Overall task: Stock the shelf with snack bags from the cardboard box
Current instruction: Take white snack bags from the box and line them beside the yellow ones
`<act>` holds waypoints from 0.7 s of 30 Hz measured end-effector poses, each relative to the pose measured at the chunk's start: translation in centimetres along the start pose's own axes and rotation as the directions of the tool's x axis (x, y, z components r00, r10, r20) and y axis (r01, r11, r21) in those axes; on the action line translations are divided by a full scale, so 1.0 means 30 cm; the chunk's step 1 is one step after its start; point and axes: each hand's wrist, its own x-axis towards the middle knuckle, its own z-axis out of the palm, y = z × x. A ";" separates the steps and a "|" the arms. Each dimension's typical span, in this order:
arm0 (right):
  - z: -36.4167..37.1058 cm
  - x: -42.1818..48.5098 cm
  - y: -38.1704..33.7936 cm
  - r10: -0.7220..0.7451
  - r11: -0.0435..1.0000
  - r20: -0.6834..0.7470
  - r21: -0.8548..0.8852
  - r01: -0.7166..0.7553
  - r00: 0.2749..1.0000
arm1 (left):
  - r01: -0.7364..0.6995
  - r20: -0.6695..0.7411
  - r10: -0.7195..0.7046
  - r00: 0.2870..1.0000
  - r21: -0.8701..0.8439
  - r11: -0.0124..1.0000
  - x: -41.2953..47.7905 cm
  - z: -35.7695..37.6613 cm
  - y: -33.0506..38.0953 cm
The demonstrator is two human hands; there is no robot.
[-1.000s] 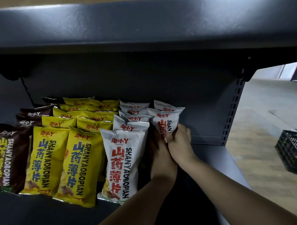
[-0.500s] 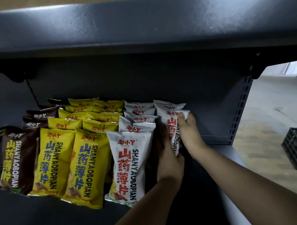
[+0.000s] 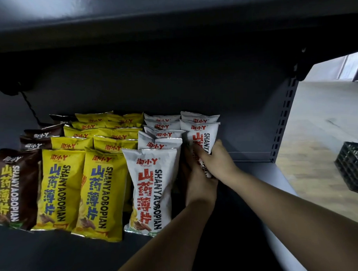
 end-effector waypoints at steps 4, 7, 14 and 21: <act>0.006 0.004 0.013 0.005 0.998 0.015 0.062 -0.006 1.000 | -0.015 -0.011 0.015 1.000 0.032 0.999 0.003 -0.001 -0.004; -0.008 -0.026 0.013 -0.023 0.990 0.058 0.142 0.014 0.998 | 0.004 -0.039 -0.001 0.999 0.086 0.996 0.004 0.012 -0.006; -0.079 -0.096 0.029 0.013 0.995 0.274 0.094 -0.040 0.962 | -0.014 -0.061 0.016 0.998 0.031 0.999 -0.001 -0.012 0.001; -0.041 -0.117 0.034 -0.011 0.976 0.099 -0.214 0.032 0.995 | -0.047 0.023 0.047 0.999 0.020 0.999 -0.082 -0.085 0.053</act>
